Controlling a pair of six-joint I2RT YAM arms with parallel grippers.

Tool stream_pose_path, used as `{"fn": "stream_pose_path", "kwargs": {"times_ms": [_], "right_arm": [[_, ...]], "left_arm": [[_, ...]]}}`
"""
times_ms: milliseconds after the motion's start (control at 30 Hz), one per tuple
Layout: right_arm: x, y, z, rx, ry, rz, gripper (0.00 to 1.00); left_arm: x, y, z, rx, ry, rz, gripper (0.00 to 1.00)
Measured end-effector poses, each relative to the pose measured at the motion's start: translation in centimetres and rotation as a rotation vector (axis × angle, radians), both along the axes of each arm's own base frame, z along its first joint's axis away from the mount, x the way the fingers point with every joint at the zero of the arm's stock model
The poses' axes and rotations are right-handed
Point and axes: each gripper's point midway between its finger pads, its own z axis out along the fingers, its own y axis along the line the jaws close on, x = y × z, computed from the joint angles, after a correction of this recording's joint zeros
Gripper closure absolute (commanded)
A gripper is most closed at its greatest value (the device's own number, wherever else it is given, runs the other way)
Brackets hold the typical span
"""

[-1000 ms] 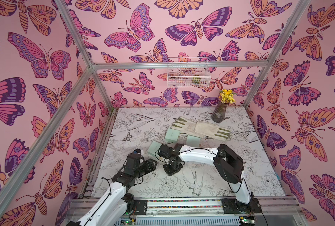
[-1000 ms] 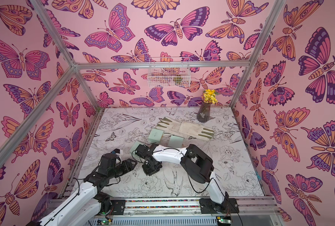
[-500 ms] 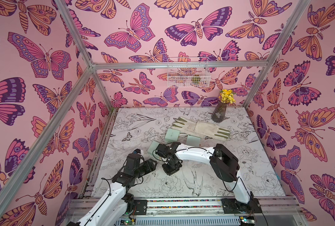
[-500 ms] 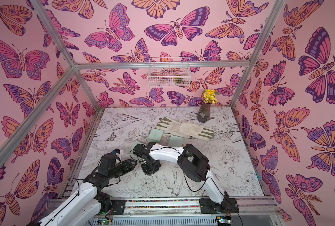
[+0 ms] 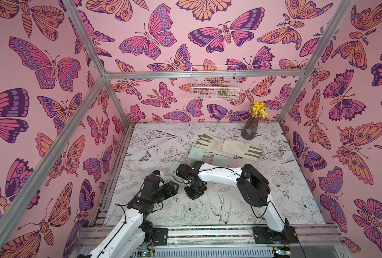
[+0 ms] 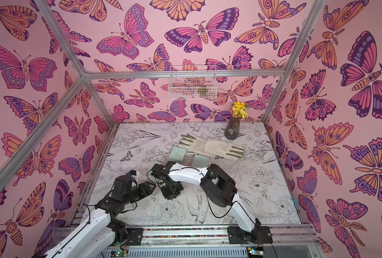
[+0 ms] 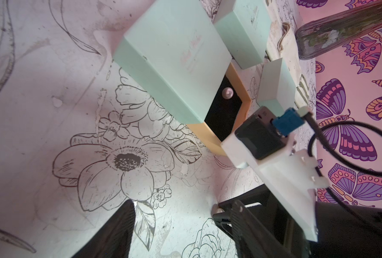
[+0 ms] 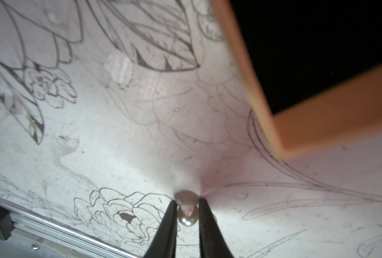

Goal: Place the earrings into the drawer-style jewelry box
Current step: Pick up the earring from the center of the board, then insert the earring into the inner lining.

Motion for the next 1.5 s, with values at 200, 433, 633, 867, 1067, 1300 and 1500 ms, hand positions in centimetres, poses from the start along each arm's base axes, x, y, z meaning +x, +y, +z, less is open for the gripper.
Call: {"fn": "stream_pose_path", "kwargs": {"times_ms": [200,433,633,867,1067,1300,1500], "right_arm": [[0.1,0.0,0.0,-0.004,0.000,-0.007,0.88],[0.3,-0.3,0.3,0.039,-0.039,-0.011,0.94],[2.2,-2.3,2.8,0.185,-0.132,-0.073,0.96],[7.1,-1.0,7.7,0.477,-0.291,-0.173,0.99],[9.3,0.9,8.6,0.586,-0.376,-0.180,1.00],[11.1,2.3,7.7,0.623,-0.446,-0.177,1.00],[11.9,2.5,6.2,0.617,-0.492,-0.156,1.00]], "left_arm": [[0.0,0.0,0.1,-0.001,-0.005,0.000,0.30],[0.3,-0.4,0.8,0.003,-0.011,-0.034,0.30],[2.7,-1.5,3.8,-0.008,-0.076,-0.075,0.29],[5.3,-2.8,3.7,-0.004,-0.047,-0.112,0.30],[8.0,-3.0,4.1,-0.014,-0.057,-0.115,0.30],[10.1,-3.3,3.3,-0.035,-0.035,-0.124,0.31],[10.5,-3.5,1.7,-0.035,0.012,-0.133,0.31]]}}
